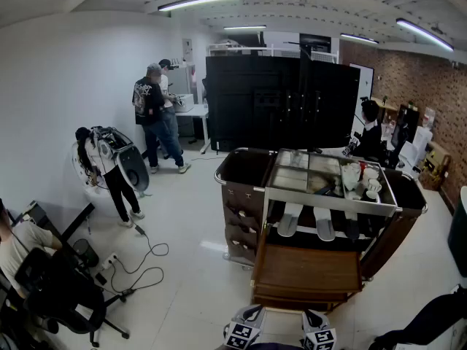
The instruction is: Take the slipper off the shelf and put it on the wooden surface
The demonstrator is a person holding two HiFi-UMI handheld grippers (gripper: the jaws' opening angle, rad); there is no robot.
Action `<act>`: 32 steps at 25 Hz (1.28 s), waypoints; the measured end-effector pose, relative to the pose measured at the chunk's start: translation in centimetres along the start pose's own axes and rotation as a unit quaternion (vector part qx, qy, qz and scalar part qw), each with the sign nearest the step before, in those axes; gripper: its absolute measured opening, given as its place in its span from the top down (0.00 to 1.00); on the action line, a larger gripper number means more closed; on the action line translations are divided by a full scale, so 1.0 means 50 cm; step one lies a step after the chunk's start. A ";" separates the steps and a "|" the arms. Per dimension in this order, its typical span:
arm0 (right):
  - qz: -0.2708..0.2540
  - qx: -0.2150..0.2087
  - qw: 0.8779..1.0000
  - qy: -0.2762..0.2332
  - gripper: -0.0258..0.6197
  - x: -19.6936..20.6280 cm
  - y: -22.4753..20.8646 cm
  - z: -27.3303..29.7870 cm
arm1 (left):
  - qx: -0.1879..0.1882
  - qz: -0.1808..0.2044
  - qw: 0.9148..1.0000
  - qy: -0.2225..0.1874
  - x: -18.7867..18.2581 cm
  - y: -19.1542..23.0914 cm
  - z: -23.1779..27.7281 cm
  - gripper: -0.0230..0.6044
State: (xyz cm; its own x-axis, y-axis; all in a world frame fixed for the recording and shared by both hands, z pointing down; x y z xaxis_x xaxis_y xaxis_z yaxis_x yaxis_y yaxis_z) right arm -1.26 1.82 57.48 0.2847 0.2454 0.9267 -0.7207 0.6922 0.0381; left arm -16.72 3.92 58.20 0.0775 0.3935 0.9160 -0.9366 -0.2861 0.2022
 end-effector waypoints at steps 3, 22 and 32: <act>0.002 0.017 1.000 0.003 0.95 -0.002 -0.037 0.053 | 0.002 -0.008 1.000 -0.008 -0.038 0.050 0.046 0.92; 0.029 0.061 0.993 0.095 0.78 0.019 -0.376 0.304 | -0.007 -0.103 0.993 0.062 -0.009 0.160 0.214 0.70; 0.010 0.052 0.991 0.119 0.78 -0.053 -0.863 0.774 | -0.100 -0.116 0.985 0.076 -0.110 0.210 0.402 0.70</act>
State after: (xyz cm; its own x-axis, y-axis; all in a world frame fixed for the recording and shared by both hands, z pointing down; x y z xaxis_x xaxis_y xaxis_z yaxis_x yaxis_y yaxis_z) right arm 4.64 -54.96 67.83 0.4027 0.4202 0.8132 -0.7852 0.6152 0.0710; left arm -20.09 -18.82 62.24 0.2590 0.5591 0.7876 -0.9496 -0.0017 0.3135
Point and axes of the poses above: the fingertips, and each gripper's own axes: z forward along the fingers, y to its left, x out of its underside, the point moved 1 cm from there along -z, backward along the fingers, and after that the axes turned 7 degrees about -z, right-handed, at the moved point
